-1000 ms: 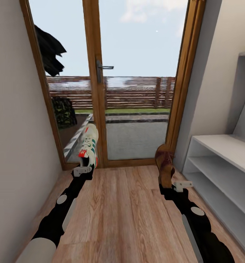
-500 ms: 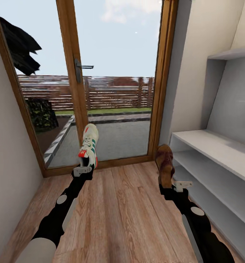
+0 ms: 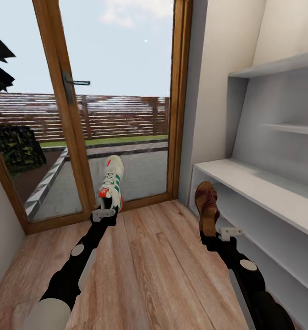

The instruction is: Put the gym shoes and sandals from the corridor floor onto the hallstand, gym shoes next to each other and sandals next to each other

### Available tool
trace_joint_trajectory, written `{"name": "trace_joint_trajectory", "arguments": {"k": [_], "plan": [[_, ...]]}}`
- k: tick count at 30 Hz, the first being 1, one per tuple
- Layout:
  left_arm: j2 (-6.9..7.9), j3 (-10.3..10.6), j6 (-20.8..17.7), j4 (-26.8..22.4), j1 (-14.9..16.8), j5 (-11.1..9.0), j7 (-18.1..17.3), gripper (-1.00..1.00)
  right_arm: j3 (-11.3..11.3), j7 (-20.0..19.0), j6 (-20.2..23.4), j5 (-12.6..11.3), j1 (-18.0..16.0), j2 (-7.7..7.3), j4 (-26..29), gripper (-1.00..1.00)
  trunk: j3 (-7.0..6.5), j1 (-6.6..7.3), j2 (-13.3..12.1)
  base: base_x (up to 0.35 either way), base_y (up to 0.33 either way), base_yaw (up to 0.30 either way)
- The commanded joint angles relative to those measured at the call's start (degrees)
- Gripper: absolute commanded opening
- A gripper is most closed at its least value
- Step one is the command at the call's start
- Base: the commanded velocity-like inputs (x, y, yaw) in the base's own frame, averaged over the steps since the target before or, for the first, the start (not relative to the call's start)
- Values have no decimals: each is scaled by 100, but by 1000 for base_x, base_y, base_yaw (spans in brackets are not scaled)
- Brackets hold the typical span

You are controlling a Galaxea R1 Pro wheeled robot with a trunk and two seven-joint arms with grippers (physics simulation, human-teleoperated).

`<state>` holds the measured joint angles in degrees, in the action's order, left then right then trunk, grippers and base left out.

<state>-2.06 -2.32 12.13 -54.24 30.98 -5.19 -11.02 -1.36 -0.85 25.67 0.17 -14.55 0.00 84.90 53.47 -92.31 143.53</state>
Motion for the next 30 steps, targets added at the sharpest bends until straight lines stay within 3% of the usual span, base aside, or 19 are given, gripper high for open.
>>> {"name": "trace_joint_trajectory", "arguments": {"k": [1, 10, 19, 30], "plan": [[-5, -18, 0, 2, 4, -53, -50, -100, 0, 3, 35, -17, -4, 0, 8, -100, 6, 1, 3, 32, 0, -300], [-5, -17, 0, 2, 2, -53, -50, -100, -2, 3, 35, -17, -4, 0, 9, -100, 6, 1, 3, 163, 136, -300], [-5, -18, 0, 2, 2, -53, -50, -100, 2, 4, 35, -17, -4, 0, 9, -100, 6, 1, 3, 20, 40, -300], [-5, -18, 0, 2, 1, -53, -50, -100, -2, 4, 35, -17, -4, 0, 9, -100, 6, 1, 3, 77, 277, -300]]}}
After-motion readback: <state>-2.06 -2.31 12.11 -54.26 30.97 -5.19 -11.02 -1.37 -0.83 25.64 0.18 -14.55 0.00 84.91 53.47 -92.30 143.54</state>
